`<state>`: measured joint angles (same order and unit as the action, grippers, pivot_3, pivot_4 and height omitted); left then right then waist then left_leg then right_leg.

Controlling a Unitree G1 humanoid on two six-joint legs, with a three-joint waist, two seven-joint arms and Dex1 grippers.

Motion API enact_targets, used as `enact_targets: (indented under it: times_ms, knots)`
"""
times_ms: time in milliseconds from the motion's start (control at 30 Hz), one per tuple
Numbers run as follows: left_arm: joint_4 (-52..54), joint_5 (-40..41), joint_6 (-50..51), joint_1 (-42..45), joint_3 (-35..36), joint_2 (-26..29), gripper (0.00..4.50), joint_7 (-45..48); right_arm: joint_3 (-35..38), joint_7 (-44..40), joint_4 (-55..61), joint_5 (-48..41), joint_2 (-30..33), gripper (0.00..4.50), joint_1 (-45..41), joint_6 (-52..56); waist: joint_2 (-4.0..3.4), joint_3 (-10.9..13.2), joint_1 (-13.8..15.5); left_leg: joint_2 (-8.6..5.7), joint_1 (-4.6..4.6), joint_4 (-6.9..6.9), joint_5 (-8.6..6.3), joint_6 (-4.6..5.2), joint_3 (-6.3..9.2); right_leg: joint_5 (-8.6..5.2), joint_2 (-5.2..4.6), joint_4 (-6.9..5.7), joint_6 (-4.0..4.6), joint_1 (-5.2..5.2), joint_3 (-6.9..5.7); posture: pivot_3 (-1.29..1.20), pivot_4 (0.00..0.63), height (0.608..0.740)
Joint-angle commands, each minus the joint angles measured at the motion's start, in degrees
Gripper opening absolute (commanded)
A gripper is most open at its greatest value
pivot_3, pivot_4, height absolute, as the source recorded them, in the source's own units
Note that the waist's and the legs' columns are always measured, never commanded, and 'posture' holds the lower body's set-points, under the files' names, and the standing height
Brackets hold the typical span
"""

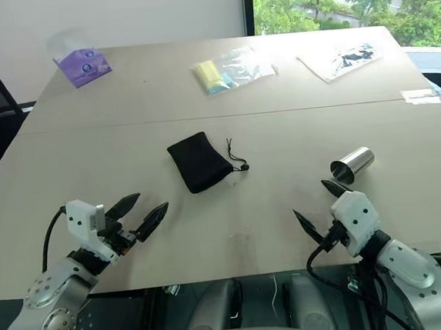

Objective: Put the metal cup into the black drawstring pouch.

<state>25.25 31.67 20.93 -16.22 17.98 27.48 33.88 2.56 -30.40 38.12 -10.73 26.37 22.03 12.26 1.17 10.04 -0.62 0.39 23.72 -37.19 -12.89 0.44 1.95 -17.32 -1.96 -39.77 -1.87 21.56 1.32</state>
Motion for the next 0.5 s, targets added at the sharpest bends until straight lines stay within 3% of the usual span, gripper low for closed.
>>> enact_targets:
  times_ms: [33,333,500]
  knots:
    - [0.8,0.6,0.1,1.6,0.9,0.1,4.33,-0.9,0.3,-0.1,1.1,-1.1,-0.5,4.49,-1.4,-2.1,0.00,0.0,0.0,0.00,0.00,0.00,0.00,0.00,0.00,0.00,0.00,0.00,0.00,0.00,0.00,0.00,0.150,0.740]
    - [7.7,1.5,4.4,1.6,-1.5,2.7,4.33,-0.2,0.1,-2.4,0.1,-5.4,-0.7,4.49,-7.8,-2.8,0.01,0.0,-0.1,0.00,0.02,0.00,-0.01,0.00,-0.02,0.01,0.02,0.00,-0.01,0.01,0.02,0.00,0.150,0.740]
    - [12.7,-4.1,4.3,2.2,-6.0,8.0,4.33,1.1,0.0,-8.9,1.6,-9.1,2.5,4.49,-7.6,-4.9,0.00,0.0,0.1,0.00,0.01,0.05,-0.01,0.00,0.02,0.01,0.02,0.01,0.00,0.01,-0.02,0.00,0.150,0.740]
